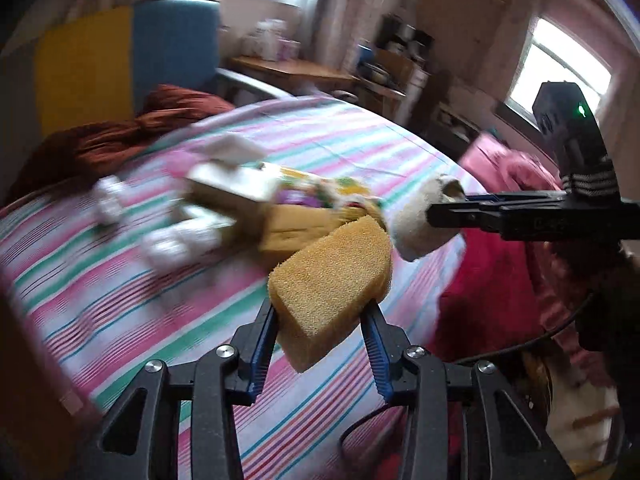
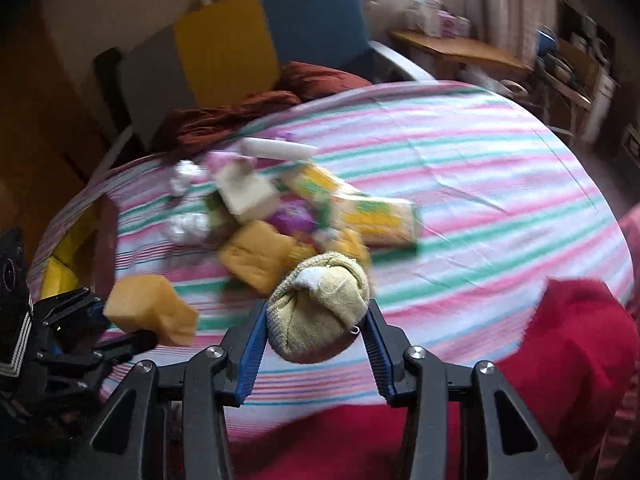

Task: Organize objects
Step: 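Grasp the rolled white towel with the right gripper while the left grasps a yellow sponge, then drop the towel and sponge into the gold tray and open both grippers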

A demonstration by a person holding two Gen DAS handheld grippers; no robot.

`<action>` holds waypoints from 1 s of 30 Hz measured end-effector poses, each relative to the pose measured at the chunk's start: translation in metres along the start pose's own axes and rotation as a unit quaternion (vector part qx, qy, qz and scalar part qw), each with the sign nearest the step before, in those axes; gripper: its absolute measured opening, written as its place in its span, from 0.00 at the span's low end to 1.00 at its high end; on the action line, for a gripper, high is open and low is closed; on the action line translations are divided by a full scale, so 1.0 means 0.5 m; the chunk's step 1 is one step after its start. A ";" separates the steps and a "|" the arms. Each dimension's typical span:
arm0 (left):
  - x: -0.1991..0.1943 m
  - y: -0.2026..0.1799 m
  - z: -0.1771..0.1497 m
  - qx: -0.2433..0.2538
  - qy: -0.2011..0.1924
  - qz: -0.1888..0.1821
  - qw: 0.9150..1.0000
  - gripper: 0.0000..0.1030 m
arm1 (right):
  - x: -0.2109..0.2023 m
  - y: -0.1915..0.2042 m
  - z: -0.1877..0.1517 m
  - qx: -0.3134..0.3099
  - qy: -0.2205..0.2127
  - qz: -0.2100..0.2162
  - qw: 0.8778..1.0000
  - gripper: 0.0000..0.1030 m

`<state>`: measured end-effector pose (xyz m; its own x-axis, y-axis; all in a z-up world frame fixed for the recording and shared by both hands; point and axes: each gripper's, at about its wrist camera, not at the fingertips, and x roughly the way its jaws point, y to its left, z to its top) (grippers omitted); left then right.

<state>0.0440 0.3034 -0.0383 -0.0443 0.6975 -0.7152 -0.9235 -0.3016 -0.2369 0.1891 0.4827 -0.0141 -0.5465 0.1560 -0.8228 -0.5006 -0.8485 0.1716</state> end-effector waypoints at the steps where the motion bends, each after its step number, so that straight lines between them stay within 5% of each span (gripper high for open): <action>1: -0.027 0.027 -0.016 -0.015 -0.009 0.022 1.000 0.41 | 0.002 0.020 0.004 -0.011 -0.002 0.007 1.000 0.45; 7: -0.170 0.164 -0.093 -0.107 -0.044 0.118 0.986 0.42 | 0.019 0.188 0.043 -0.092 -0.011 0.069 0.993 0.45; 12: -0.294 0.280 -0.194 -0.187 -0.064 0.212 0.957 0.43 | 0.044 0.350 0.061 -0.151 -0.012 0.129 0.980 0.45; 15: -0.351 0.341 -0.266 -0.238 -0.061 0.269 0.931 0.43 | 0.069 0.437 0.062 -0.177 -0.002 0.158 0.971 0.45; 19: -0.389 0.386 -0.333 -0.285 -0.056 0.296 0.910 0.47 | 0.110 0.557 0.067 -0.202 0.013 0.186 0.962 0.47; 23: -0.414 0.392 -0.374 -0.311 -0.063 0.316 0.894 0.82 | 0.135 0.645 0.069 -0.209 0.019 0.218 0.953 0.54; 25: -0.429 0.398 -0.388 -0.321 -0.073 0.320 0.888 0.83 | 0.141 0.669 0.074 -0.204 0.017 0.222 0.953 0.63; 30: -0.458 0.406 -0.386 -0.345 -0.097 0.328 0.874 0.83 | 0.155 0.686 0.056 -0.207 0.028 0.216 0.954 0.63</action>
<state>-0.0599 -0.0432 -0.0496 -0.6032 0.3053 -0.7368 -0.2299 -0.9512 -0.2059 -0.0438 0.2179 -0.0036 -0.5994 -0.2716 -0.7530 0.0774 -0.9559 0.2832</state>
